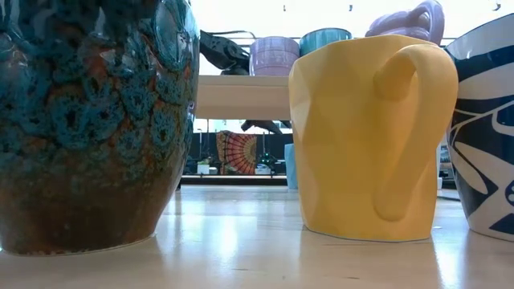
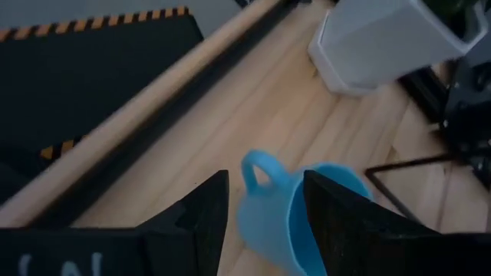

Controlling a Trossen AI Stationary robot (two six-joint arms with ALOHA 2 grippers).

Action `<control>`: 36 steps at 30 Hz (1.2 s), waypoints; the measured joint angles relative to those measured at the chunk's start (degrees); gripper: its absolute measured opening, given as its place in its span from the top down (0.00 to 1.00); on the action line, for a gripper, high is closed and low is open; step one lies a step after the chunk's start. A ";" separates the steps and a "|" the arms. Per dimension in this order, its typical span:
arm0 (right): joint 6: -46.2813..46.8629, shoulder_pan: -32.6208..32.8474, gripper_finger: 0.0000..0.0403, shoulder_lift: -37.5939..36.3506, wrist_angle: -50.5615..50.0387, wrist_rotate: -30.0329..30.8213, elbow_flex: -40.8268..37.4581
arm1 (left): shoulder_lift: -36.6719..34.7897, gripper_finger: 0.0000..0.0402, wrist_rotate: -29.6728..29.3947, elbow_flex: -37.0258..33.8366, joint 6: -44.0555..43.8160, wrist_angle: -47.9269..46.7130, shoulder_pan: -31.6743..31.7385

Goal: Place coffee mugs
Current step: Put the patterned dark blue mug on the shelf

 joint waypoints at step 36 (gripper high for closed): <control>7.14 1.29 0.56 3.98 -3.85 -6.16 -6.70 | -1.85 0.70 -9.01 2.62 61.70 -20.52 -3.33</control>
